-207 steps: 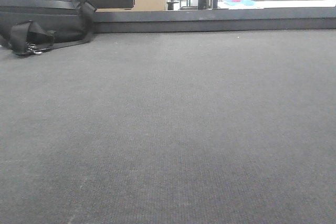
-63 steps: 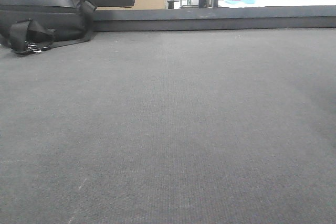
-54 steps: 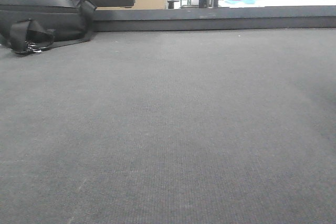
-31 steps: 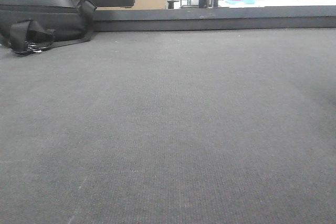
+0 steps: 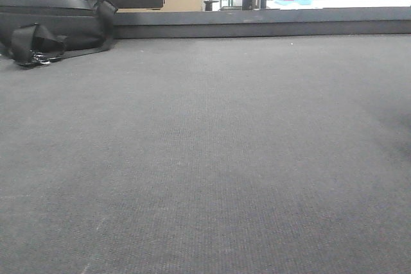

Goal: Grab block from conveyor and place in blue bin
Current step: 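Close the right gripper on the light-blue block, then close the left gripper on the green block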

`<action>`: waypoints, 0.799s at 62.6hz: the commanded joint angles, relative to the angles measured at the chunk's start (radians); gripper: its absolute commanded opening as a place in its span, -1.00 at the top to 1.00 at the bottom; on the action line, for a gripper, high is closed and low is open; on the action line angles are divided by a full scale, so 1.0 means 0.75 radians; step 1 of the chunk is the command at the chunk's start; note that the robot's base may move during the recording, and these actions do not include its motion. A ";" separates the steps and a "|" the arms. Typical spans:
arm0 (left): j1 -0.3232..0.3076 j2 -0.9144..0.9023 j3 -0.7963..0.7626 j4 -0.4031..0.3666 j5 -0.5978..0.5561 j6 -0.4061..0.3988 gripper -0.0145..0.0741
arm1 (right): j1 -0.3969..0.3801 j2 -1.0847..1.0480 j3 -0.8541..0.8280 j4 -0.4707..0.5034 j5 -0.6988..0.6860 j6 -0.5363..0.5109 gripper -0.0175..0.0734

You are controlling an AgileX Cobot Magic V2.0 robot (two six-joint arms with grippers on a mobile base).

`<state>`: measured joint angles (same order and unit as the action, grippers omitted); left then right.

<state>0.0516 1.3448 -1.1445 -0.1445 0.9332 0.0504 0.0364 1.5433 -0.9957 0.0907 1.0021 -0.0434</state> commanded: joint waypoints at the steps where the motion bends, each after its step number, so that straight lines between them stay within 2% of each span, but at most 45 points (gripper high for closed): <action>1: -0.005 0.002 -0.010 -0.012 -0.005 -0.003 0.92 | -0.004 0.060 -0.011 0.019 -0.043 -0.002 -0.31; 13: -0.005 0.002 -0.010 -0.012 -0.005 -0.003 0.92 | -0.004 0.143 -0.011 0.028 -0.074 -0.002 -0.31; 18: -0.005 0.002 -0.010 -0.012 -0.005 -0.003 0.92 | -0.004 0.145 -0.011 0.028 -0.071 -0.002 -0.19; 25: -0.005 0.002 -0.010 -0.015 -0.005 -0.013 0.92 | -0.004 0.145 -0.016 0.028 -0.056 -0.002 0.22; 28: -0.005 0.002 -0.010 -0.015 -0.005 -0.047 0.92 | -0.004 0.145 -0.024 0.028 -0.042 -0.002 0.53; 32: -0.005 0.002 -0.010 -0.015 -0.005 -0.084 0.92 | -0.004 0.145 -0.043 0.028 -0.008 -0.002 0.82; 33: -0.005 0.002 -0.010 -0.015 -0.005 -0.095 0.92 | -0.004 0.143 -0.051 0.028 0.003 -0.002 0.95; 34: -0.005 0.002 -0.010 -0.015 -0.005 -0.102 0.92 | -0.004 0.143 -0.058 0.028 0.016 -0.002 0.98; 50: 0.014 0.014 -0.010 0.009 0.049 -0.117 0.92 | -0.004 -0.026 -0.208 0.040 0.097 -0.002 0.97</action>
<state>0.0516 1.3495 -1.1445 -0.1422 0.9419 -0.0265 0.0364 1.5929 -1.1109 0.1211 1.0521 -0.0434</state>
